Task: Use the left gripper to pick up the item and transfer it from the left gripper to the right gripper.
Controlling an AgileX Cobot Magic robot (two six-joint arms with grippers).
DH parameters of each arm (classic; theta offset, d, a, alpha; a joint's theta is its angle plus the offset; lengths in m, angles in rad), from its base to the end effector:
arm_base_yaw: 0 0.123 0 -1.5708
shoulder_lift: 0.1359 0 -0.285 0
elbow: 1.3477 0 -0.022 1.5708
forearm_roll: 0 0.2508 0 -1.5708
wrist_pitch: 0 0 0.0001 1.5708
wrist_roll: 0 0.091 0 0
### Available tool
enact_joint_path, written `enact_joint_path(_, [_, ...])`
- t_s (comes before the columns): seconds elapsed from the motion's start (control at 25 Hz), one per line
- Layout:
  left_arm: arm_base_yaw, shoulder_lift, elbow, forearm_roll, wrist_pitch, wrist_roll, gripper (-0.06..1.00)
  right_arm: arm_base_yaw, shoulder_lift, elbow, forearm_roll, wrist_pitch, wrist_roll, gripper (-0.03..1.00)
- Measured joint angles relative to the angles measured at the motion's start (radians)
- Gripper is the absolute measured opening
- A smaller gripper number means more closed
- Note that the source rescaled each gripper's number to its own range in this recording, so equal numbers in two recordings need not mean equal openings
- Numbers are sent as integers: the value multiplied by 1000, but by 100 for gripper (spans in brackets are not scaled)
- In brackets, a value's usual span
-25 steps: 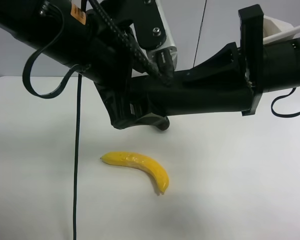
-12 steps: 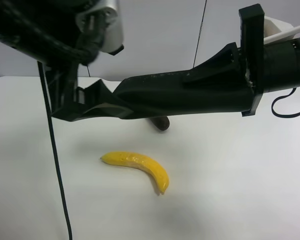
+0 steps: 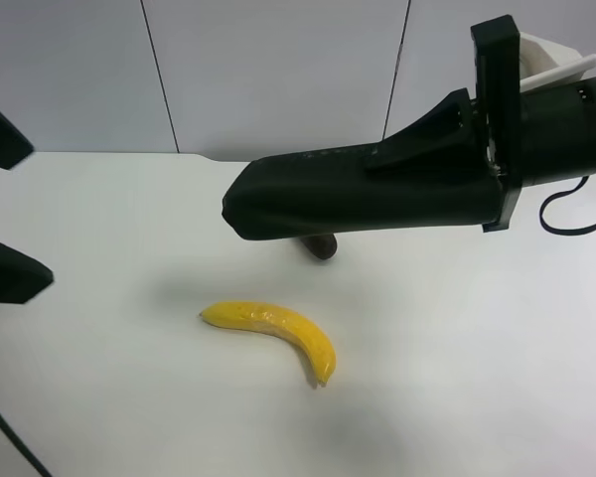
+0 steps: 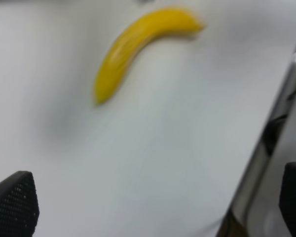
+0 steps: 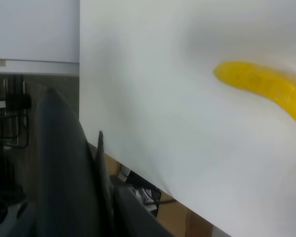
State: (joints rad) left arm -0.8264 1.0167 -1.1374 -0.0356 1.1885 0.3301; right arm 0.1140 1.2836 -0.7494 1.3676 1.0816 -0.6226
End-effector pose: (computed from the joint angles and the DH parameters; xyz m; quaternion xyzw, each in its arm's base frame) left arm 0.1168 -0.1312 0.3811 0.5216 0.8019 -0.0886 0.2775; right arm 0.2138 0.1037 0.2831 -0.0131 0.8257 0.5415 0.1577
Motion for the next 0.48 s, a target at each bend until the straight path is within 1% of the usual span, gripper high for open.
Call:
enact_joint_path(0.08, [0,-41,0,54,13,-54,100,0,0,0,0,-3,0,3])
enact_joint_path(0.16, [0,-99,9,83,19,-85,100,0,0,0,0,-4,0,3])
enact_joint_path(0.32, [0,-247,92,92,20,-119,100,0,0,0,0,-4,0,3])
enact_joint_path(0.4, [0,-328,164,93,22,-127,100,0,0,0,-2,-4,0,3])
enact_joint_path(0.48, [0,-418,238,95,24,-161,100,0,0,0,-4,-4,0,2])
